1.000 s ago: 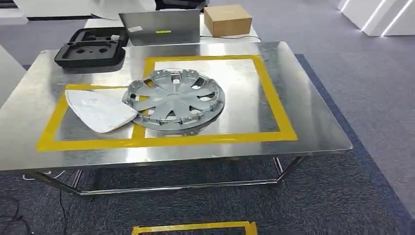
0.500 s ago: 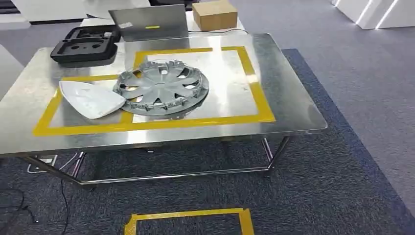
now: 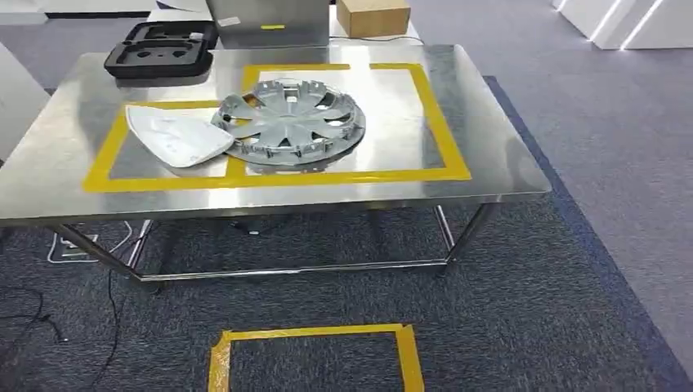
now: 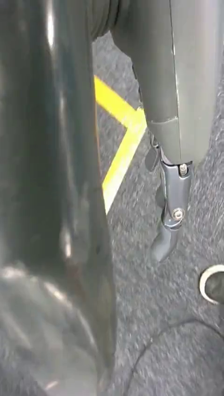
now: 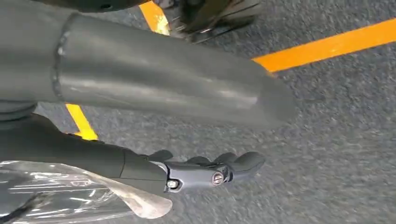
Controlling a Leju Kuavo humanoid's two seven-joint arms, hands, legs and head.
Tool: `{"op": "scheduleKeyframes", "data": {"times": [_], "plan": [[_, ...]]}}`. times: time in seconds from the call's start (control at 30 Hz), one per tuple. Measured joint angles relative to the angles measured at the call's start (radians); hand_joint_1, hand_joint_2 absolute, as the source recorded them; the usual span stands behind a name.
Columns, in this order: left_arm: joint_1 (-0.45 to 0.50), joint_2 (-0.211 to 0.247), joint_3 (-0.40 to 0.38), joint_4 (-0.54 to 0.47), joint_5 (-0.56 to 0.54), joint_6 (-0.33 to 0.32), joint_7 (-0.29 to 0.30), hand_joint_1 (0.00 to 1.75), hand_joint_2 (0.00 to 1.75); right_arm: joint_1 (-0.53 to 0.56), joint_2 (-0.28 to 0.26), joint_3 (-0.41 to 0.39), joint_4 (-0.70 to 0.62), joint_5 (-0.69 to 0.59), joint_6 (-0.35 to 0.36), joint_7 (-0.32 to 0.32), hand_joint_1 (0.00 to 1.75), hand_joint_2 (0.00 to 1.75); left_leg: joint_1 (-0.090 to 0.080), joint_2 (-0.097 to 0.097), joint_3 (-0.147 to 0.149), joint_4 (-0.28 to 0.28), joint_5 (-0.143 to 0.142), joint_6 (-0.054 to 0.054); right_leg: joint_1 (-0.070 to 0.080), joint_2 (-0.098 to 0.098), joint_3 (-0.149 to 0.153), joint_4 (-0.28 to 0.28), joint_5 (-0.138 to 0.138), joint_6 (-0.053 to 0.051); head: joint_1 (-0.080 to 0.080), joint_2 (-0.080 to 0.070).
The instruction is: Take the parts from the cabinet and place them on the table.
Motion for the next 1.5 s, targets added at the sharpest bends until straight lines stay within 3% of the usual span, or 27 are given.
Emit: {"op": "scheduleKeyframes", "data": {"times": [0.07,0.13,0.2,0.3,0.33,0.37,0.47,0.5,0.57,0.63,0.67,0.7,0.8,0.83,0.9,0.97,1.0,1.03,1.1,1.13,1.2,1.23,1.33,1.37,1.4,1.47,1.5], "plan": [[0.0,0.001,0.0,0.003,-0.016,-0.008,0.008,0.0,0.0,-0.002,-0.003,0.0,0.008,0.002,0.011,0.013,0.0,0.0,-0.003,0.001,-0.027,0.009,0.014,0.0,0.001,0.0,0.051,-0.032,0.061,-0.004,0.0,0.0],[-0.001,0.003,-0.004,0.006,-0.027,-0.016,0.008,0.0,0.0,-0.005,-0.005,0.0,0.012,0.009,0.021,0.028,0.0,0.0,-0.005,0.0,-0.045,0.019,0.026,-0.002,0.005,0.0,0.169,-0.191,0.115,-0.017,0.001,0.0],[-0.002,0.004,-0.006,0.009,-0.032,-0.022,0.002,0.0,0.0,-0.012,-0.008,0.0,0.015,0.013,0.027,0.044,0.0,0.0,-0.01,0.002,-0.063,0.032,0.035,-0.009,0.011,-0.003,0.262,-0.332,0.093,-0.027,-0.001,0.0],[-0.005,0.008,-0.009,0.012,-0.037,-0.029,-0.016,0.0,0.0,-0.014,-0.009,0.001,0.024,0.026,0.029,0.064,0.0,0.0,-0.004,0.006,-0.079,0.032,0.064,-0.023,0.017,0.001,0.248,-0.342,0.101,-0.028,0.0,0.0],[-0.006,0.014,-0.011,0.012,-0.037,-0.032,-0.023,0.0,0.0,-0.013,-0.008,0.0,0.029,0.028,0.034,0.069,0.0,0.0,-0.005,0.002,-0.088,0.038,0.052,-0.029,0.002,-0.005,0.249,-0.356,0.114,-0.041,0.002,0.0],[-0.006,0.016,-0.012,0.013,-0.037,-0.035,-0.031,0.0,0.0,-0.014,-0.009,0.0,0.03,0.032,0.037,0.072,0.0,0.0,-0.005,-0.007,-0.095,0.059,0.017,-0.041,0.004,-0.005,0.235,-0.356,0.122,-0.047,-0.001,0.0],[-0.008,0.022,-0.013,0.015,-0.038,-0.037,-0.047,0.0,0.0,-0.013,-0.009,0.0,0.032,0.032,0.039,0.079,0.0,0.0,0.013,-0.009,-0.152,0.274,-0.136,-0.062,0.001,-0.007,0.198,-0.344,0.144,-0.054,-0.013,0.0],[-0.008,0.023,-0.015,0.016,-0.042,-0.04,-0.049,0.0,0.0,-0.012,-0.009,0.0,0.032,0.029,0.039,0.08,0.0,0.0,0.019,-0.009,-0.159,0.329,-0.152,-0.068,0.0,-0.008,0.182,-0.338,0.151,-0.053,-0.011,0.0],[-0.008,0.027,-0.023,0.017,-0.056,-0.04,-0.049,0.0,0.0,-0.01,-0.009,-0.002,0.032,0.018,0.04,0.081,0.0,0.0,0.03,-0.009,-0.122,0.317,-0.103,-0.078,-0.005,-0.009,0.15,-0.323,0.163,-0.046,-0.012,0.0],[-0.008,0.03,-0.03,0.018,-0.067,-0.04,-0.048,0.0,0.0,-0.007,-0.009,-0.009,0.033,0.007,0.045,0.08,0.0,0.0,0.04,-0.009,-0.018,0.17,-0.036,-0.089,-0.015,-0.008,0.12,-0.303,0.173,-0.034,-0.011,0.0],[-0.009,0.029,-0.034,0.019,-0.071,-0.042,-0.047,0.0,0.0,-0.008,-0.009,-0.012,0.033,0.005,0.047,0.08,0.0,0.0,0.045,-0.012,0.033,0.089,-0.046,-0.095,-0.014,-0.006,0.11,-0.294,0.177,-0.029,-0.013,0.0],[-0.012,0.029,-0.039,0.02,-0.073,-0.043,-0.046,0.0,0.0,-0.007,-0.008,-0.016,0.033,0.004,0.048,0.08,0.0,0.0,0.034,-0.02,0.059,0.037,-0.064,-0.09,-0.013,-0.006,0.1,-0.285,0.182,-0.021,-0.017,0.0],[-0.011,0.032,-0.044,0.022,-0.076,-0.045,-0.046,0.0,0.0,-0.004,-0.008,-0.023,0.034,0.005,0.053,0.08,0.0,0.0,0.029,-0.021,0.04,0.039,-0.062,-0.063,-0.016,-0.004,0.089,-0.292,0.21,0.005,-0.015,0.0],[-0.009,0.032,-0.045,0.024,-0.074,-0.047,-0.045,0.0,0.0,0.0,-0.008,-0.024,0.036,0.008,0.057,0.08,0.0,0.0,0.032,-0.017,0.024,0.031,-0.05,-0.046,-0.018,-0.002,0.082,-0.291,0.214,0.012,-0.015,0.0],[-0.01,0.033,-0.045,0.024,-0.07,-0.053,-0.043,0.0,0.0,0.002,-0.008,-0.024,0.038,0.014,0.062,0.079,0.0,0.0,0.03,-0.012,0.003,0.032,-0.029,-0.021,-0.019,-0.001,0.049,-0.231,0.113,0.012,-0.007,0.0],[-0.009,0.033,-0.046,0.025,-0.07,-0.06,-0.042,0.0,0.0,0.002,-0.008,-0.024,0.038,0.016,0.069,0.078,0.0,0.0,0.021,-0.01,-0.025,0.033,-0.004,-0.011,-0.015,-0.001,0.012,-0.076,-0.001,0.011,-0.003,0.0],[-0.009,0.034,-0.046,0.025,-0.069,-0.062,-0.038,0.0,0.0,0.001,-0.008,-0.024,0.038,0.018,0.073,0.076,0.0,0.0,0.016,-0.008,-0.041,0.034,0.007,-0.008,-0.012,-0.001,0.003,-0.009,-0.024,0.009,-0.003,0.0],[-0.008,0.035,-0.046,0.026,-0.068,-0.065,-0.036,0.0,0.0,0.001,-0.008,-0.025,0.038,0.02,0.075,0.075,0.0,0.0,0.012,-0.007,-0.055,0.035,0.018,-0.007,-0.01,-0.001,0.011,0.018,-0.012,0.006,-0.003,0.0],[-0.007,0.035,-0.046,0.026,-0.068,-0.074,-0.024,0.0,0.0,0.0,-0.008,-0.024,0.038,0.023,0.079,0.067,0.0,0.0,0.003,-0.007,-0.081,0.035,0.04,-0.006,-0.003,-0.001,0.083,-0.039,0.062,-0.007,-0.003,0.0],[-0.006,0.035,-0.046,0.027,-0.068,-0.079,-0.023,0.0,0.0,-0.001,-0.008,-0.025,0.038,0.024,0.081,0.065,0.0,0.0,0.0,-0.007,-0.093,0.035,0.051,-0.006,0.003,0.0,0.149,-0.122,0.094,-0.019,-0.003,0.0],[-0.007,0.032,-0.046,0.029,-0.068,-0.083,-0.019,0.0,0.0,-0.007,-0.01,-0.025,0.037,0.025,0.089,0.06,0.0,0.0,-0.008,-0.009,-0.103,0.038,0.069,-0.011,0.022,0.0,0.283,-0.305,0.076,-0.042,-0.003,0.0],[-0.007,0.032,-0.046,0.029,-0.068,-0.085,-0.019,0.0,0.0,-0.01,-0.01,-0.025,0.037,0.025,0.09,0.059,0.0,0.0,-0.008,-0.006,-0.109,0.039,0.082,-0.015,0.016,-0.003,0.315,-0.366,0.058,-0.044,-0.003,0.0],[-0.005,0.033,-0.047,0.031,-0.069,-0.091,-0.011,0.0,0.0,-0.006,-0.009,-0.025,0.038,0.027,0.093,0.062,0.0,0.0,-0.003,-0.005,-0.115,0.033,0.113,-0.029,0.022,0.001,0.281,-0.36,0.08,-0.046,-0.002,0.0],[-0.003,0.035,-0.047,0.031,-0.069,-0.093,-0.01,0.0,0.0,-0.006,-0.007,-0.025,0.042,0.026,0.096,0.064,0.0,0.0,0.001,-0.01,-0.121,0.042,0.096,-0.036,0.012,-0.007,0.272,-0.362,0.095,-0.051,0.0,0.0],[0.0,0.035,-0.047,0.032,-0.071,-0.097,-0.01,0.0,0.0,-0.006,-0.008,-0.025,0.042,0.026,0.097,0.068,0.0,0.0,0.002,-0.012,-0.132,0.076,0.028,-0.046,0.013,-0.007,0.258,-0.361,0.107,-0.062,-0.006,0.0],[0.001,0.035,-0.047,0.032,-0.072,-0.103,-0.011,0.0,0.0,-0.003,-0.008,-0.025,0.042,0.029,0.102,0.078,0.0,0.0,0.011,-0.012,-0.157,0.219,-0.108,-0.059,0.012,-0.01,0.228,-0.358,0.13,-0.063,-0.011,0.0],[0.0,0.036,-0.047,0.032,-0.075,-0.106,-0.011,0.0,0.0,-0.003,-0.008,-0.025,0.042,0.029,0.105,0.083,0.0,0.0,0.015,-0.012,-0.161,0.289,-0.144,-0.065,0.012,-0.012,0.212,-0.355,0.142,-0.062,-0.011,0.0]]}}
